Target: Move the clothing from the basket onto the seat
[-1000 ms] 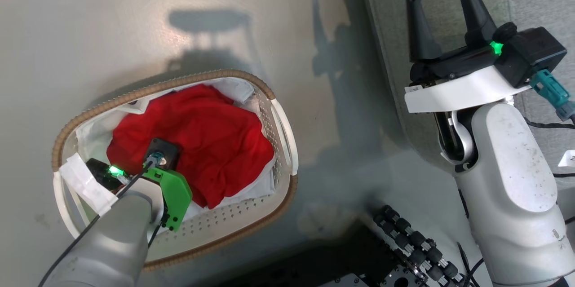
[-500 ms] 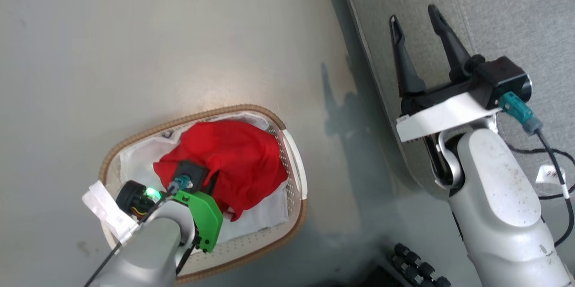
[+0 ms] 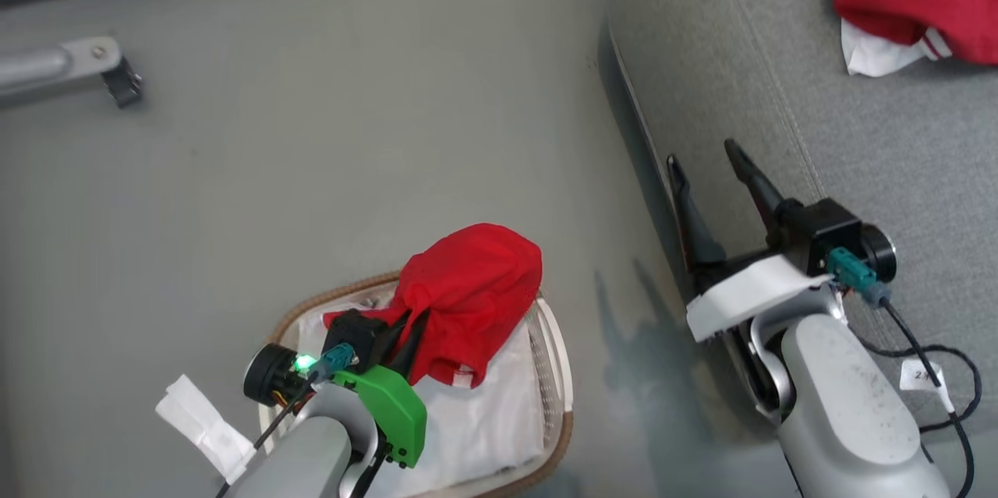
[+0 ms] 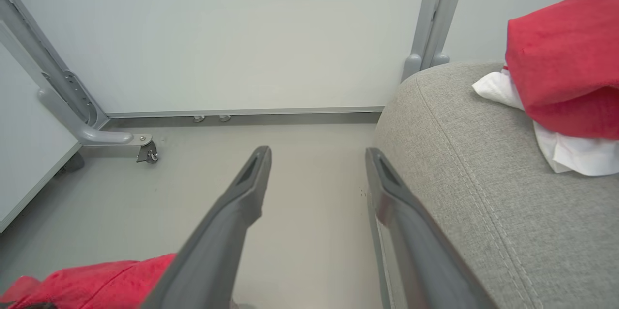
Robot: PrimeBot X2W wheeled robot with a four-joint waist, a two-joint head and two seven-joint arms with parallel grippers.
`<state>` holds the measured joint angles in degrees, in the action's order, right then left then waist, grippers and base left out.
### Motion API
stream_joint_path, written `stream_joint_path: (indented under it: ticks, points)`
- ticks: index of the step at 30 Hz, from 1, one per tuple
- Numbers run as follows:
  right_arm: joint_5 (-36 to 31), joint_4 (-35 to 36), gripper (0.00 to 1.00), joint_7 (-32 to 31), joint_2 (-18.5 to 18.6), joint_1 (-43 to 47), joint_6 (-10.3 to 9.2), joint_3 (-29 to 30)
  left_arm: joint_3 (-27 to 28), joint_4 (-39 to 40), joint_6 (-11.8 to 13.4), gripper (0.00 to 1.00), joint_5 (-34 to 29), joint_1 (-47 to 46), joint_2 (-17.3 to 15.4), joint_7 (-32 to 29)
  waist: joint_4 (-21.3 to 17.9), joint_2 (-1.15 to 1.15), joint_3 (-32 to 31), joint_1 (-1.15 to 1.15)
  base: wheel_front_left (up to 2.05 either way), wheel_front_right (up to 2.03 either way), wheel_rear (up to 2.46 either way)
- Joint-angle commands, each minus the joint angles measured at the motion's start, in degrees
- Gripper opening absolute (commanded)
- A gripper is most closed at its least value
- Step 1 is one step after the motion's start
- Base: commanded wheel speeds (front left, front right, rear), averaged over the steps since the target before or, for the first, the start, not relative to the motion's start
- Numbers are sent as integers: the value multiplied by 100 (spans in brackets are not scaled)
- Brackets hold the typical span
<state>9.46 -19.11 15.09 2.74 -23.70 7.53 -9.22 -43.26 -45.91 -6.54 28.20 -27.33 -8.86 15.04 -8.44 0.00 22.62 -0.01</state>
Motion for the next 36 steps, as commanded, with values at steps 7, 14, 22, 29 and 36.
stream_joint_path:
  ticks: [7, 14, 22, 29, 36]
  points:
    - [-27, -186, 100, 11, 28, 439, -8, -86, 829, 819, 8, 0, -339, 564, 111, 18, 538, 0, -1254, 1, 0, 0, 0]
    - [49, -392, 100, 11, 29, 765, -8, -209, 1523, 1634, -30, 0, -677, 827, 232, 18, 539, 0, -1747, 1, 0, 0, 0]
    - [114, -512, 100, 11, 29, 1015, -8, -341, 1908, 2438, -59, 0, -990, 1020, 419, 18, 520, 0, -2099, 1, 0, 0, 0]
    - [-33, -382, 100, 11, 26, 956, -8, -789, 1990, 2692, -93, 0, -1060, 1140, 507, 18, 542, 0, -2133, 1, 0, 0, 0]
    - [-198, -64, 100, 11, 29, 488, -8, -2038, 1833, 2711, -98, 0, -1026, 1192, 553, 18, 617, 0, -2124, 1, 0, 0, 0]
